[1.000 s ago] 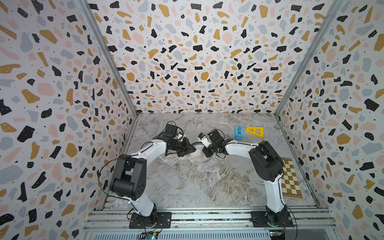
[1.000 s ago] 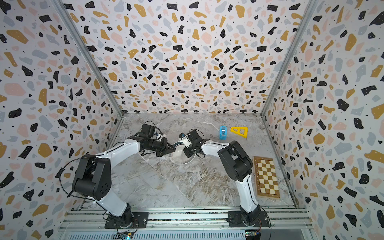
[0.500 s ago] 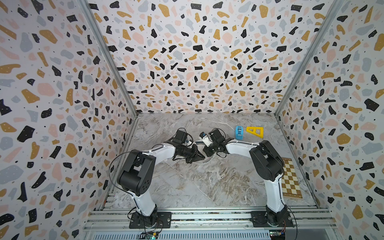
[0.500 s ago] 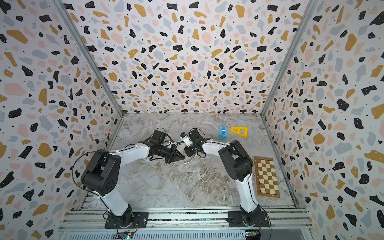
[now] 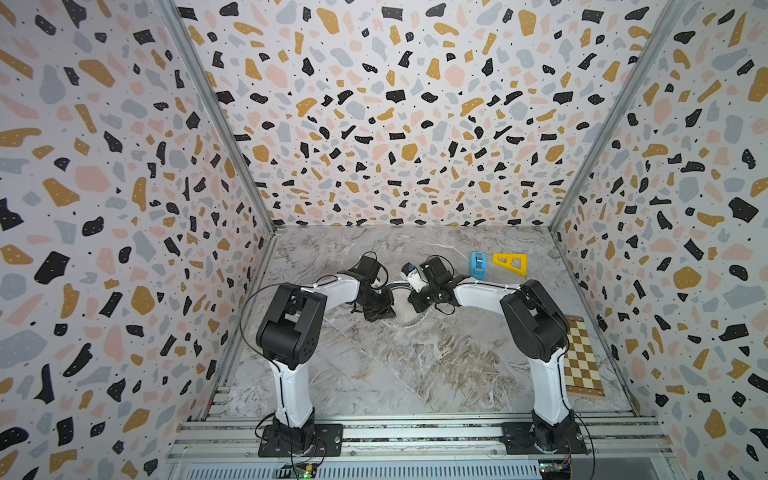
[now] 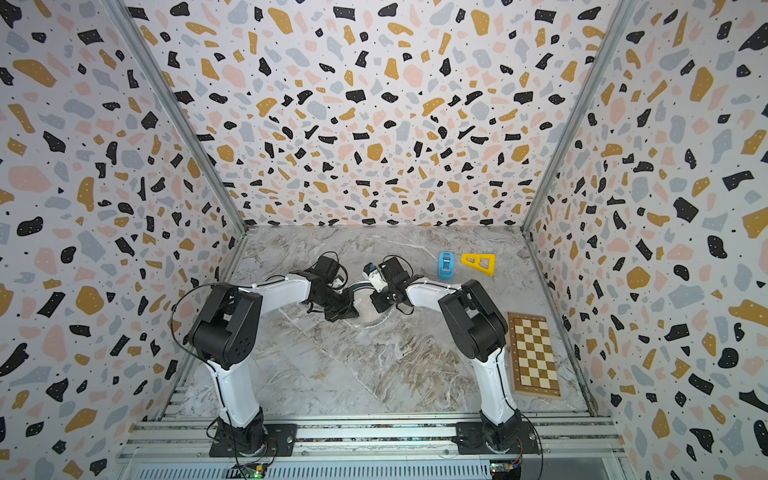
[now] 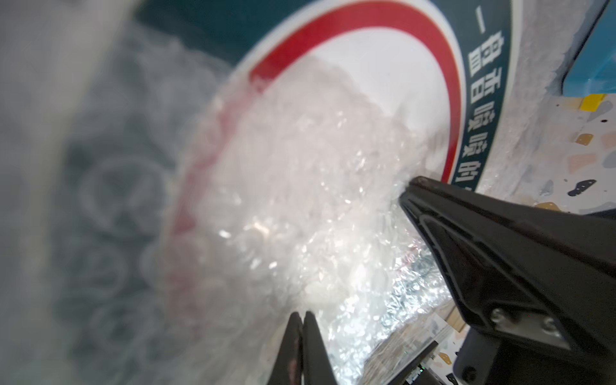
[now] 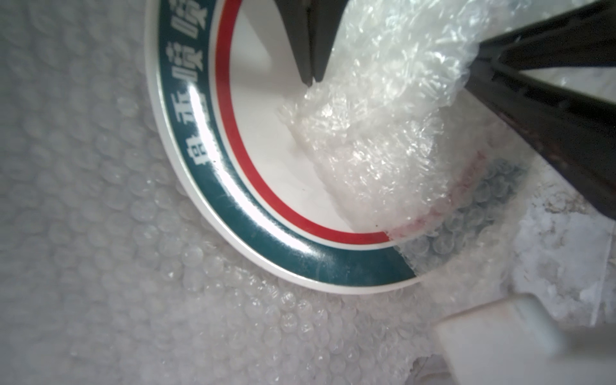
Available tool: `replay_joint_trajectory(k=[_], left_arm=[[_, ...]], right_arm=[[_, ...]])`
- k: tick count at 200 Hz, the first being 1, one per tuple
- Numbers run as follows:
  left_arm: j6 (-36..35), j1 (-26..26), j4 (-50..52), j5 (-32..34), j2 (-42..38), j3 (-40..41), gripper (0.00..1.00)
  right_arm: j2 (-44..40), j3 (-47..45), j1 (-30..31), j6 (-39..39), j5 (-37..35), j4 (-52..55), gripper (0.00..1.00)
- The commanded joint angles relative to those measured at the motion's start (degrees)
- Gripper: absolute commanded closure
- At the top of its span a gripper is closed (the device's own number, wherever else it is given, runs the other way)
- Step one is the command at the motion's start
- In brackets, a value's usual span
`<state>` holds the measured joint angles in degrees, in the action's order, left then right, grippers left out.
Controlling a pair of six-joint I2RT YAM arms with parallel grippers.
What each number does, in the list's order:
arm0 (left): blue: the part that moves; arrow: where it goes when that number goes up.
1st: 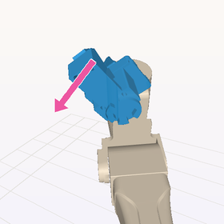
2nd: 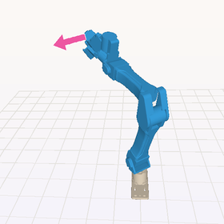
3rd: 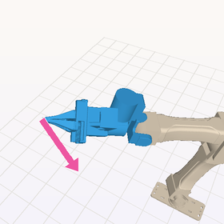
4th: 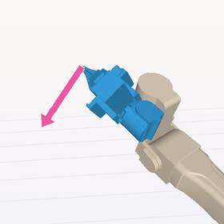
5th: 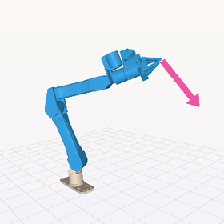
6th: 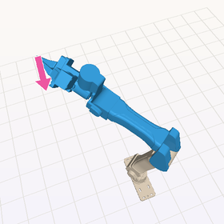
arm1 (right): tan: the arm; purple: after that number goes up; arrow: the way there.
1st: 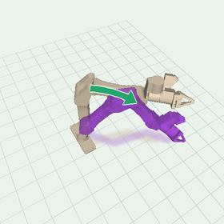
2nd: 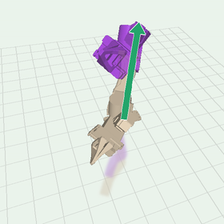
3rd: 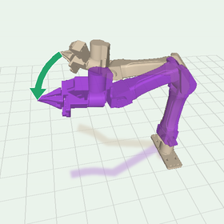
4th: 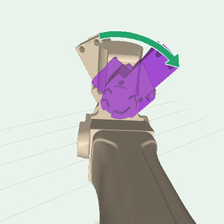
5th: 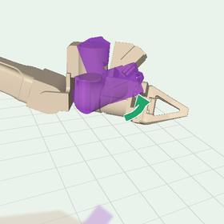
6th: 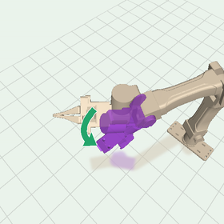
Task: Wrap dinner plates in bubble wrap
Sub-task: Wrap the plate in the bubble wrap.
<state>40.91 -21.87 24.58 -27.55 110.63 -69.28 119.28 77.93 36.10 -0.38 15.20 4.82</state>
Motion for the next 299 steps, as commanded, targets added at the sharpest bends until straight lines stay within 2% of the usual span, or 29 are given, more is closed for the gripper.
replay_joint_trajectory(k=[1,28,39,48,61,76,112,151,170,239,275,299], left_arm=[[-2.17,0.51,2.89,7.81,0.89,-0.35,0.95],[-2.11,0.50,2.07,8.52,1.73,0.16,0.95],[-2.24,0.51,2.07,8.92,1.95,0.28,0.95],[-2.30,0.48,1.77,8.83,2.17,0.44,0.95],[-2.24,0.50,1.57,8.42,2.56,0.54,0.96],[-1.85,0.51,1.02,7.47,2.97,0.75,0.96],[-1.24,0.51,0.17,5.77,3.52,1.07,0.96],[-0.66,0.51,-0.58,4.07,3.28,1.18,0.96],[-0.48,0.51,-0.81,2.45,3.47,0.77,0.95],[-1.00,0.51,-2.59,-6.79,5.78,-0.94,0.92],[-1.07,0.51,-1.92,-7.37,6.51,-1.53,0.91],[-0.76,0.55,-1.59,-7.49,6.70,-1.55,0.87]], right_arm=[[-3.45,-1.79,-0.95,1.82,-0.37,1.58,1.00],[-5.13,-2.77,-1.01,2.39,0.03,0.99,1.00],[-5.96,-3.12,-1.18,2.66,-0.17,0.81,0.96],[-6.65,-3.26,-1.16,2.70,-0.09,0.55,0.90],[-7.75,-3.37,-1.20,2.74,-0.08,0.38,0.70],[-9.32,-3.51,-1.18,2.92,-0.46,0.67,0.65],[-12.84,-4.58,-0.99,4.15,2.53,1.40,0.66],[-10.11,-5.78,0.29,7.25,7.89,0.37,0.83],[-7.30,-4.71,0.34,8.88,9.23,-0.70,0.86],[-2.07,0.83,0.11,8.12,9.28,-1.14,0.89],[-2.65,0.89,0.12,8.27,9.66,-2.13,0.89],[-2.10,1.00,0.13,8.25,10.02,-2.69,0.89]])
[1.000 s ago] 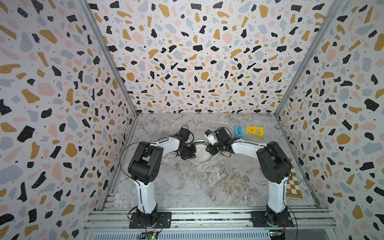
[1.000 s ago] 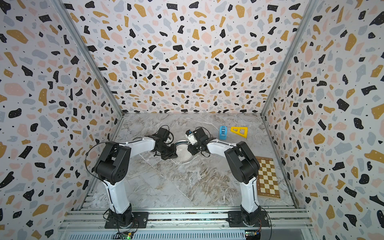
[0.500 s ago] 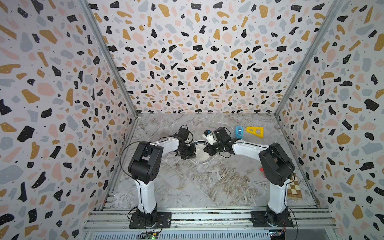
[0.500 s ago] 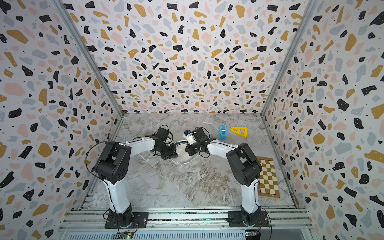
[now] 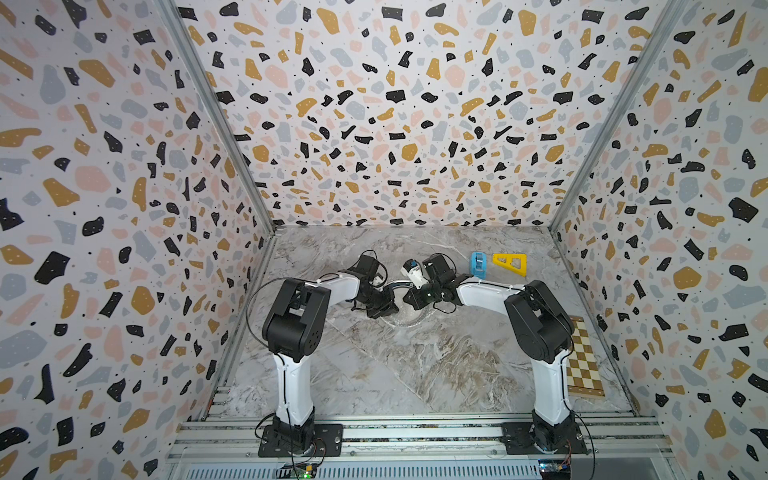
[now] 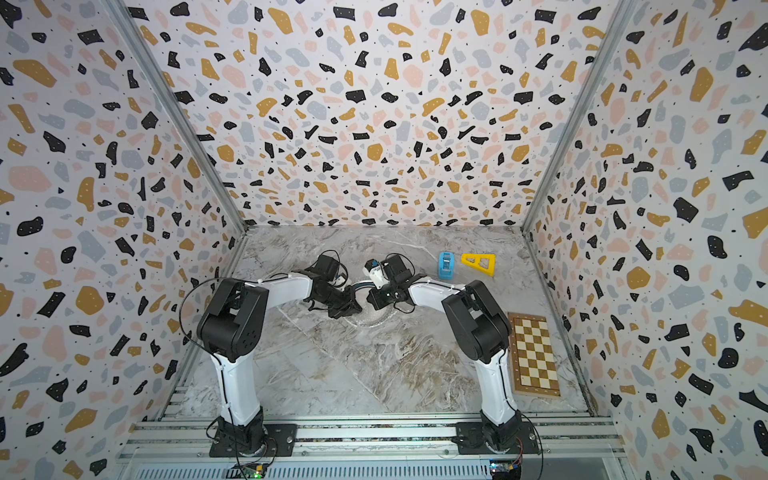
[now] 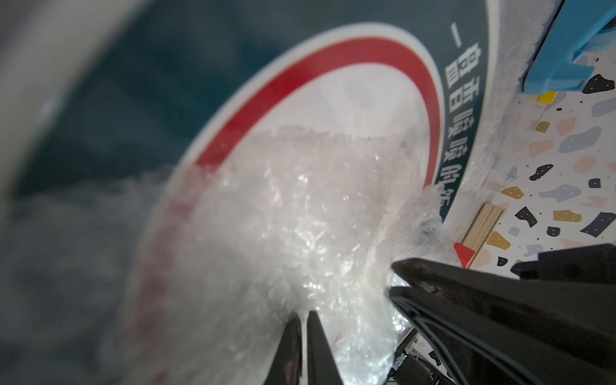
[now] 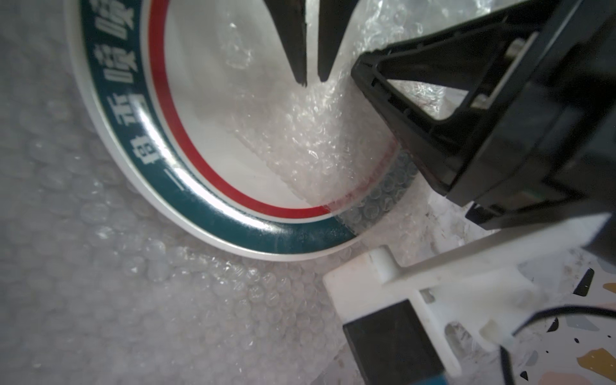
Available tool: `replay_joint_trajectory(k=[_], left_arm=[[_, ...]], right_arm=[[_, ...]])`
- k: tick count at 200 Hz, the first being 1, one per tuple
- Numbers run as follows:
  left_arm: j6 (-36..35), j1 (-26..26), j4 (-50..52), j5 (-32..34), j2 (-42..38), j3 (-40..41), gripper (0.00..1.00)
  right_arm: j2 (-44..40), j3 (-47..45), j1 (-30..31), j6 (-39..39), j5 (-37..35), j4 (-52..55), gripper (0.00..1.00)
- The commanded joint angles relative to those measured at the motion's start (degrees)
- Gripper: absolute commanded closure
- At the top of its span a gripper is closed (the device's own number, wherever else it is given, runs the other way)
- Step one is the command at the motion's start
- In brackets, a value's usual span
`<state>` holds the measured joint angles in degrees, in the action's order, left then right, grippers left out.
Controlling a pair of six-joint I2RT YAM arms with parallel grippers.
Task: Wrap dinner plates in bubble wrap
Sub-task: Wrap the plate in the bubble wrap.
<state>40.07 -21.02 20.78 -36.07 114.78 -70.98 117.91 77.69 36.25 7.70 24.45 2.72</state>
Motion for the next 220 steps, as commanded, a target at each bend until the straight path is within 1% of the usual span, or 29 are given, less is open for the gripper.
replay_joint_trajectory(k=[1,32,57,80,106,123,146,167,196,220], left_arm=[[0.08,-0.28,2.19,1.02,2.51,0.10,0.87],[0.46,0.05,2.85,0.80,1.53,-0.29,0.87],[0.40,0.81,4.06,0.04,-1.08,-1.54,0.85],[0.01,1.64,6.13,-0.09,-3.80,-3.97,0.82],[0.09,2.15,7.45,-0.52,-6.37,-6.56,0.82],[1.69,2.15,6.41,-2.65,-7.26,-7.25,0.82],[4.93,1.23,2.80,-6.97,-7.82,-5.62,0.87],[7.01,0.24,0.05,-8.56,-7.99,-2.21,0.91],[6.61,-0.17,-1.11,-6.97,-6.20,2.19,0.95],[3.88,-0.25,0.31,-3.81,-4.36,3.44,0.96]], right_arm=[[-0.65,1.28,-0.03,0.14,0.78,-0.56,0.89],[2.18,1.70,-0.05,0.19,-0.68,-0.75,0.89],[4.29,2.21,-0.12,0.36,-1.74,-0.01,0.90],[5.04,2.33,-0.20,0.47,-2.94,0.60,0.90],[5.45,2.14,-0.30,0.55,-3.79,1.31,0.90],[5.35,2.13,-0.36,0.81,-3.62,1.30,0.90],[5.21,2.13,-0.57,0.96,-2.95,1.10,0.90],[5.14,2.28,-1.08,1.31,-1.76,0.99,0.90],[4.71,2.21,-2.06,2.38,1.56,0.26,0.90],[4.18,2.38,-2.59,2.49,3.44,0.16,0.90]])
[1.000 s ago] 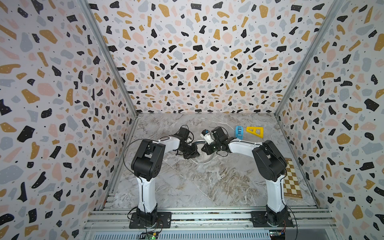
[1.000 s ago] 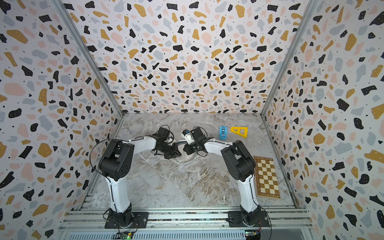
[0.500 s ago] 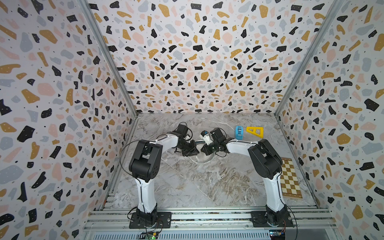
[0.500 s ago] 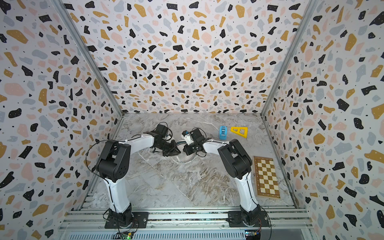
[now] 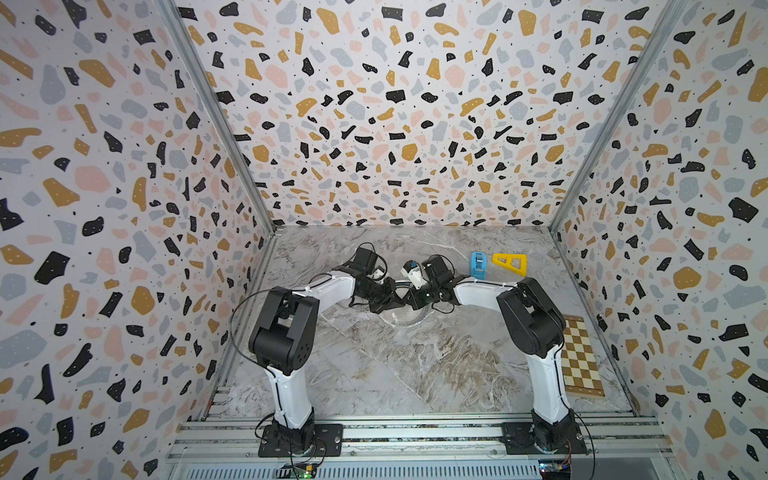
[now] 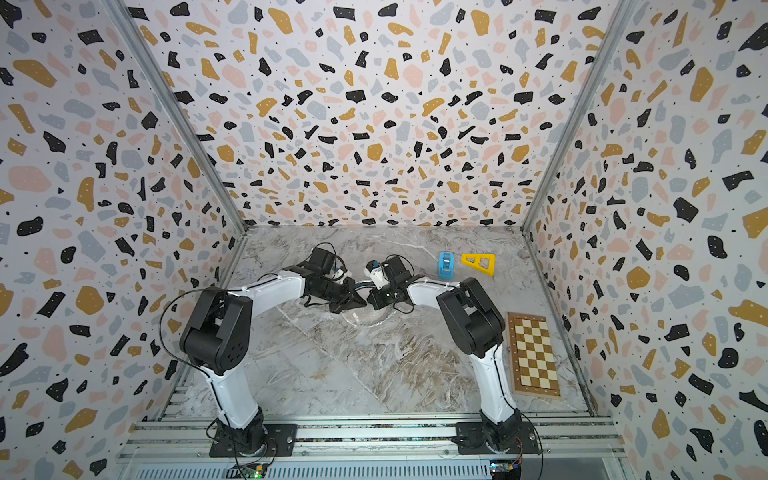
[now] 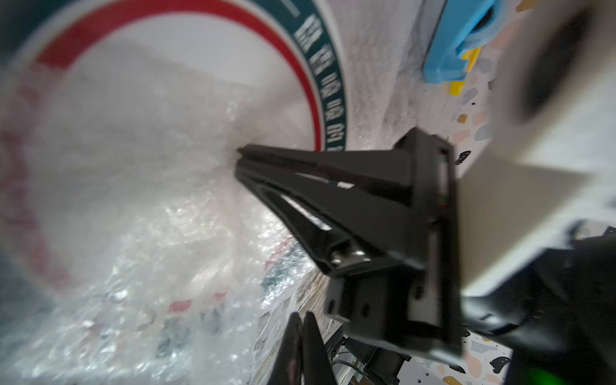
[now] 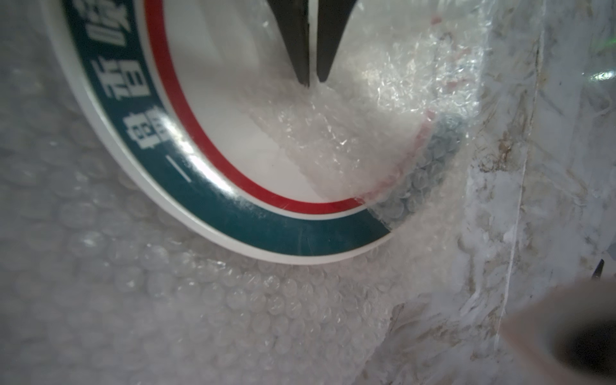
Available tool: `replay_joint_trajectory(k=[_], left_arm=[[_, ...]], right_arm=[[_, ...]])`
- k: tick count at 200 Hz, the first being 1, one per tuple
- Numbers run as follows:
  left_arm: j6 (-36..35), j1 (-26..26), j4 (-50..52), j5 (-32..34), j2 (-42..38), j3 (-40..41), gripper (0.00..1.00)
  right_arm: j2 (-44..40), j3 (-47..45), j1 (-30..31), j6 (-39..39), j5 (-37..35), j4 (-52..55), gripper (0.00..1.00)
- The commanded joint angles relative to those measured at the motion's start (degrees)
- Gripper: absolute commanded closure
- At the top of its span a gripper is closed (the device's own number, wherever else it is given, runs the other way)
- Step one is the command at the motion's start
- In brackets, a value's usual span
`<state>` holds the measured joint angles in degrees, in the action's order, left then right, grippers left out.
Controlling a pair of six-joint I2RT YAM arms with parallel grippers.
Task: Wrap dinner plates in bubble wrap
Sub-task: Wrap the plate in the bubble wrap.
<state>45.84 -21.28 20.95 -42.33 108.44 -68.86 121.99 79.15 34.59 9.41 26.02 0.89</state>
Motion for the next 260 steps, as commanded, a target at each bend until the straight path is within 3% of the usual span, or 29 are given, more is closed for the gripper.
replay_joint_trajectory(k=[1,48,69,92,129,151,197,222,260], left_arm=[[-2.16,0.01,0.27,2.57,2.05,1.25,0.96],[-7.58,0.09,5.07,13.30,4.41,0.79,0.98],[-7.24,0.08,4.45,14.74,5.29,1.67,0.98],[-6.76,0.01,3.84,15.36,5.29,2.16,0.98],[-6.67,0.09,3.76,15.56,5.30,1.85,0.98],[-6.48,0.04,3.79,15.34,5.12,1.72,0.98],[-6.48,0.09,3.81,15.08,5.11,1.91,0.98],[-6.13,0.03,3.82,14.91,5.11,1.71,0.97],[-5.60,0.09,3.80,14.57,5.11,1.17,0.97]], right_arm=[[0.09,0.91,-0.93,0.78,1.99,2.01,0.90],[-1.09,1.18,-2.84,2.05,7.49,0.96,0.85],[-2.45,1.42,-4.46,3.15,10.89,0.12,0.77],[-4.57,1.71,-7.34,4.88,10.19,-0.30,0.61],[-3.50,4.99,-11.99,7.69,0.13,3.04,0.45],[-1.99,7.41,-13.20,9.67,-11.26,4.67,0.42],[4.82,17.39,-13.92,12.13,-22.60,10.59,0.41],[8.29,22.18,-14.10,14.92,-26.20,15.26,0.39],[9.36,22.53,-14.11,17.13,-25.21,17.63,0.35]])
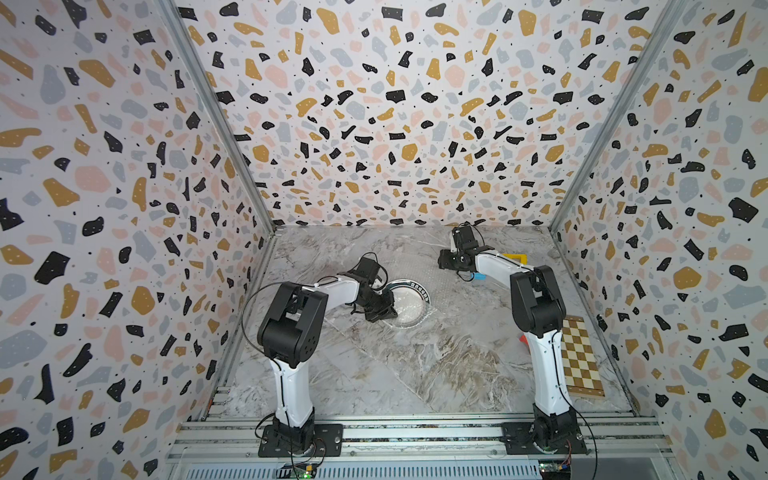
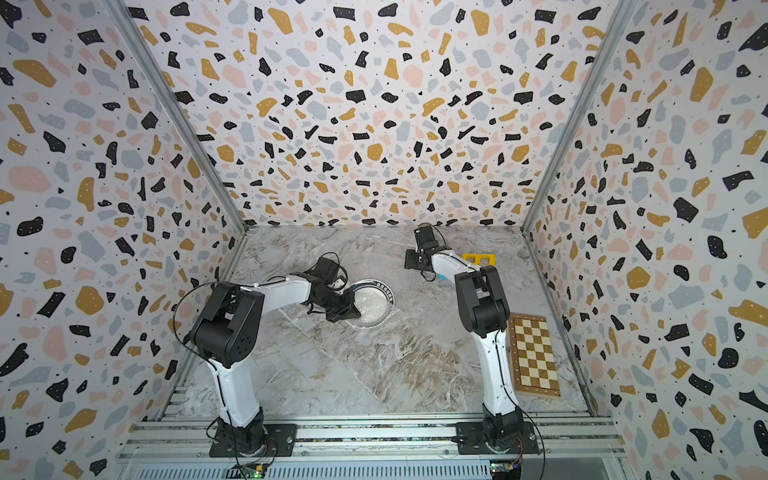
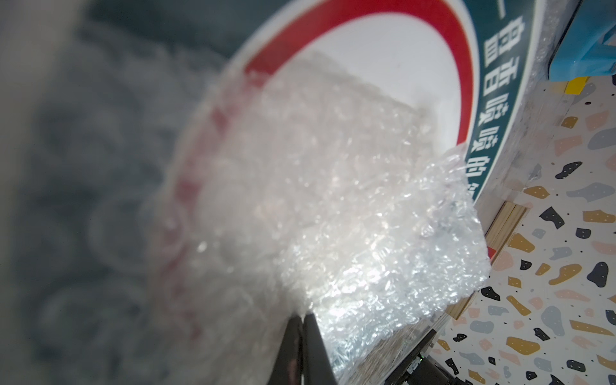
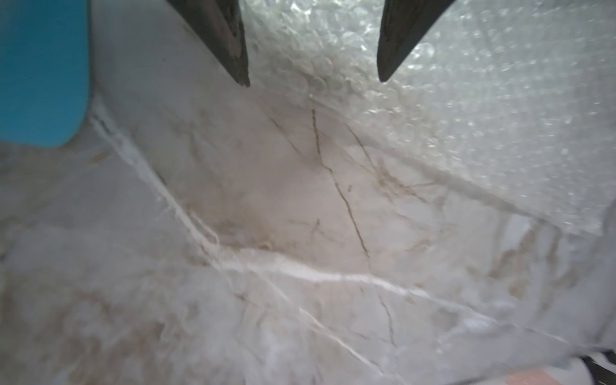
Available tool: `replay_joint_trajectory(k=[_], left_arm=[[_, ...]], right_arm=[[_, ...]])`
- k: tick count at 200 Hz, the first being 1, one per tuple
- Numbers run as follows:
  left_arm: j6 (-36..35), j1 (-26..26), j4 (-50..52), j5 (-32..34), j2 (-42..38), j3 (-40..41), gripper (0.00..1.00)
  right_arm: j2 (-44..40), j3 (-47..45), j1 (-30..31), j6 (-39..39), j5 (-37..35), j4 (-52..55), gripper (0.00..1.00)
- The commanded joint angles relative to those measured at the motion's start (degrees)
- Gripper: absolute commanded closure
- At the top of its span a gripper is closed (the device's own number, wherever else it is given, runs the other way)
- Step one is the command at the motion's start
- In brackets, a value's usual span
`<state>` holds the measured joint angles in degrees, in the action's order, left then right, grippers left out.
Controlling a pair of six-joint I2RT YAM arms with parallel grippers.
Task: Wrap dinner plates in bubble wrap
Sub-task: Wrap the plate in the bubble wrap.
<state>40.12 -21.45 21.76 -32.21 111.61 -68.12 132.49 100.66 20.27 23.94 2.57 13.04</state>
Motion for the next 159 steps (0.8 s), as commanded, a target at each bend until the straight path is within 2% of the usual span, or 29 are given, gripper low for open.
replay_joint_trajectory(k=[1,32,53,85,95,105,123,159], left_arm=[[0.13,0.27,2.97,4.48,1.94,0.39,0.97],[0.31,0.24,3.03,4.24,1.94,-0.06,0.97],[0.55,0.23,2.96,4.16,1.94,-0.22,0.97],[0.60,0.23,3.12,4.37,1.88,-0.34,0.97],[0.63,0.24,3.11,4.37,1.90,-0.35,0.97],[0.63,0.24,3.07,4.43,1.90,-0.39,0.97],[0.43,0.24,3.19,4.58,2.03,-0.63,0.97],[0.31,0.25,3.55,4.82,2.07,-1.13,0.97]], right_arm=[[-1.16,0.94,0.21,2.60,-1.73,5.40,0.35],[-1.33,-1.19,0.32,2.25,0.50,3.87,0.34],[-0.87,-2.36,0.12,2.25,6.32,2.80,0.41],[-5.16,-8.78,0.21,2.95,13.00,-4.08,0.54],[-6.60,-10.01,0.21,2.96,13.92,-5.45,0.63],[-8.19,-11.01,0.21,2.83,14.74,-6.84,0.76],[-11.31,-13.17,0.28,2.74,16.93,-9.75,0.88],[-15.92,-15.30,1.17,2.11,20.12,-11.34,0.98]])
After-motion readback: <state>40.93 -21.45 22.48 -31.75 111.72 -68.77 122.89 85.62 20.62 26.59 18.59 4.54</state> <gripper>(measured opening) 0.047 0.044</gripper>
